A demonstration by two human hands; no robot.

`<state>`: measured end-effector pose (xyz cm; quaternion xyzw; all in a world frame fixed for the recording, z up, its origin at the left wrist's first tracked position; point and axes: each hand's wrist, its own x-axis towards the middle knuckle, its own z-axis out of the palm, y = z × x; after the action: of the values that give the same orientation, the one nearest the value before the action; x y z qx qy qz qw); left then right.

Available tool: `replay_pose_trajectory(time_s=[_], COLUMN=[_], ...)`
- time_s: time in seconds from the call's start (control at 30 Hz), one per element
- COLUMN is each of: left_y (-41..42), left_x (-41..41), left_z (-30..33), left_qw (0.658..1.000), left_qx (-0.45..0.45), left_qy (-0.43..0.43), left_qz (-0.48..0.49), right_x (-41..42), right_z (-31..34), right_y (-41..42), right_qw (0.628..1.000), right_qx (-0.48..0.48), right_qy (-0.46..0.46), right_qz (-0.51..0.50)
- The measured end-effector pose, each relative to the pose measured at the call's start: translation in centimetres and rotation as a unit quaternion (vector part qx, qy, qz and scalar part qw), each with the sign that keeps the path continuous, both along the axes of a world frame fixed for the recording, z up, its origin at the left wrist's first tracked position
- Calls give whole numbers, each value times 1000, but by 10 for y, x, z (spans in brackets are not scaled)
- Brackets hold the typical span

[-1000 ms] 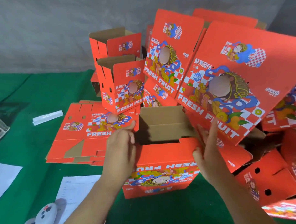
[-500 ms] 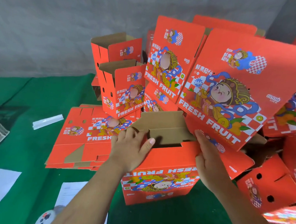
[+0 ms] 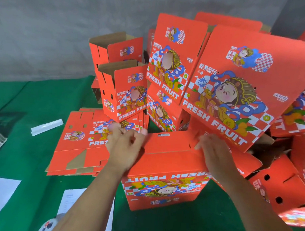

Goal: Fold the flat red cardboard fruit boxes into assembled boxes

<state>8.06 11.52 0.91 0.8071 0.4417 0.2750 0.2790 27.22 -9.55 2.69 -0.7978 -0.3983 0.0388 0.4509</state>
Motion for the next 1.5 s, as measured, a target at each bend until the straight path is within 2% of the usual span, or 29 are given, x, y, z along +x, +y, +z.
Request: replay_pose_trajectory(time_s=[0.07, 0.13, 0.2, 0.3, 0.4, 0.47, 0.5, 0.53, 0.57, 0.6, 0.63, 0.7, 0.77, 0.8, 0.83, 0.87, 0.93, 1.0, 1.03, 1.1, 1.17, 1.23, 1.27, 1.3, 1.37, 1.4, 1.47, 1.5], left_y=[-3, -4, -5, -8, -9, -6, -3, -1, 1, 1, 1, -4, -21, -32, -40, -48, -51, -46, -42, -41, -40, -28, -25, -23, -32, -40, -49, -51], left_x=[0, 1, 5, 15, 18, 14, 12, 10, 8, 4, 0, -15, -33, -41, -46, -51, -52, -56, -58, -59, -63, -62, -69, -78, -83, -83, -83, -91], left_z=[-2, 2, 8, 14, 16, 16, 17, 19, 19, 18, 17, 9, -4, -5, -2, 4, 24, 43, 46, 53, 57, 61, 67, 70, 64, 61, 54, 46], left_qw=[997, 991, 979, 958, 952, 960, 974, 987, 986, 966, 935, 858, 730, 668, 631, 620, 658, 725, 751, 757, 768, 805, 813, 793, 811, 808, 742, 729], left_qx=[16, 13, 25, -2, -14, 6, -16, -71, -145, -223, -301, -469, -642, -701, -728, -730, -691, -614, -563, -489, -413, -368, -372, -398, -451, -491, -591, -603], left_qy=[72, 122, 196, 279, 298, 264, 199, 98, -22, -127, -186, -200, -232, -251, -267, -282, -294, -304, -336, -426, -483, -463, -447, -460, -373, -327, -316, -324], left_qz=[-24, -52, -53, -63, -66, -90, -103, -103, -80, -32, 24, 63, 11, -12, -37, -56, -56, -74, -81, -79, -82, -42, -34, -36, -14, -15, 11, -9], right_x=[7, 8, 8, 9, 6, 9, 12, 14, 17, 18, 18, 18, 18, 18, 16, 14, 8, 2, -1, -5, -10, -17, -19, -21, -26, -27, -29, -29], right_z=[8, 6, -1, -5, -7, -8, -7, -6, -5, -4, -2, 2, 7, 10, 15, 19, 28, 39, 43, 48, 49, 50, 49, 48, 43, 39, 36, 38], right_y=[15, 26, 31, 37, 46, 50, 51, 50, 48, 46, 43, 35, 26, 21, 16, 11, 2, -4, -6, -7, -6, -5, -5, -6, -8, -9, -11, -11], right_qw=[999, 986, 967, 960, 938, 940, 950, 964, 977, 984, 984, 972, 962, 960, 960, 961, 964, 967, 968, 965, 957, 948, 948, 951, 956, 962, 969, 968], right_qx=[-34, -160, -253, -279, -334, -334, -307, -263, -203, -145, -109, -106, -121, -121, -119, -115, -99, -39, -4, 53, 54, 31, 28, 30, 42, 43, 41, 49], right_qy=[20, 22, -17, -34, -79, -62, -32, 11, 56, 97, 136, 203, 241, 248, 249, 247, 244, 244, 243, 246, 277, 316, 317, 309, 287, 267, 232, 229], right_qz=[-38, -31, 10, -9, -45, -41, -40, -39, -37, -35, -38, -51, -54, -50, -44, -40, -43, -56, -65, -73, -61, -29, -11, 6, 29, 39, 68, 89])
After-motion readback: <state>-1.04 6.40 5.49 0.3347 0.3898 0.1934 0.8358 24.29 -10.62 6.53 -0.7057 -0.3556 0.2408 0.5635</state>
